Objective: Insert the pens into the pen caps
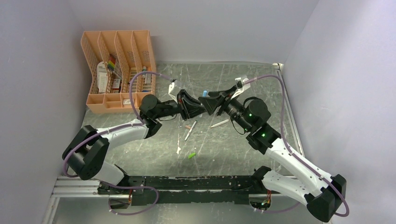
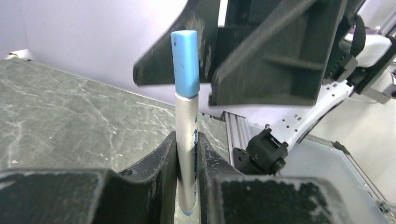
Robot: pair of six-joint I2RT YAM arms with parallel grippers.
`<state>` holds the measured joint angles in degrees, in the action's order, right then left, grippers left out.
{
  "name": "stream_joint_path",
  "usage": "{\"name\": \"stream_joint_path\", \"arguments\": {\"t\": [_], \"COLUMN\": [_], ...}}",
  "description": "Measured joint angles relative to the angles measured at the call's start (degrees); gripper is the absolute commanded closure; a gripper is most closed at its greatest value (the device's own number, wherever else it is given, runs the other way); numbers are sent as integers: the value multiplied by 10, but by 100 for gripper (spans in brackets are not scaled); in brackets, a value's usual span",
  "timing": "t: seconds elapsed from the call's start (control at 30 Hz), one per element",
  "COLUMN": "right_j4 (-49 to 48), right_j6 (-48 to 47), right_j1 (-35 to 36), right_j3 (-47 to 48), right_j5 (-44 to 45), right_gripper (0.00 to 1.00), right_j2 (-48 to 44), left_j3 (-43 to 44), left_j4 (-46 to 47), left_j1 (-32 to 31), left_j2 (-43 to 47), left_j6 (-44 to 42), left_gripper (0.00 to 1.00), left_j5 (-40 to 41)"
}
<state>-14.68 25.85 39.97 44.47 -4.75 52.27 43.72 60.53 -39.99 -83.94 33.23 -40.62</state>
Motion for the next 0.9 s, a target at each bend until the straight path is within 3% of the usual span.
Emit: {"name": "stream_joint_path", "arguments": {"t": [0.23, 0.63, 0.9], "right_j4": [5, 11, 13], "right_j6": [-14, -19, -16], "right_j1": [0, 0, 0], "right_j3": [54, 64, 63], "right_j5": [-19, -34, -37], "right_gripper": [45, 74, 73], "right_j2": [16, 30, 22], "left_j3": [24, 25, 25], "left_j4": [13, 44, 80], "left_j1": [0, 0, 0], "left_j2": [-28, -34, -43], "left_j6": [5, 22, 48], "left_gripper": [93, 93, 93], "left_j5": [-66, -102, -106]}}
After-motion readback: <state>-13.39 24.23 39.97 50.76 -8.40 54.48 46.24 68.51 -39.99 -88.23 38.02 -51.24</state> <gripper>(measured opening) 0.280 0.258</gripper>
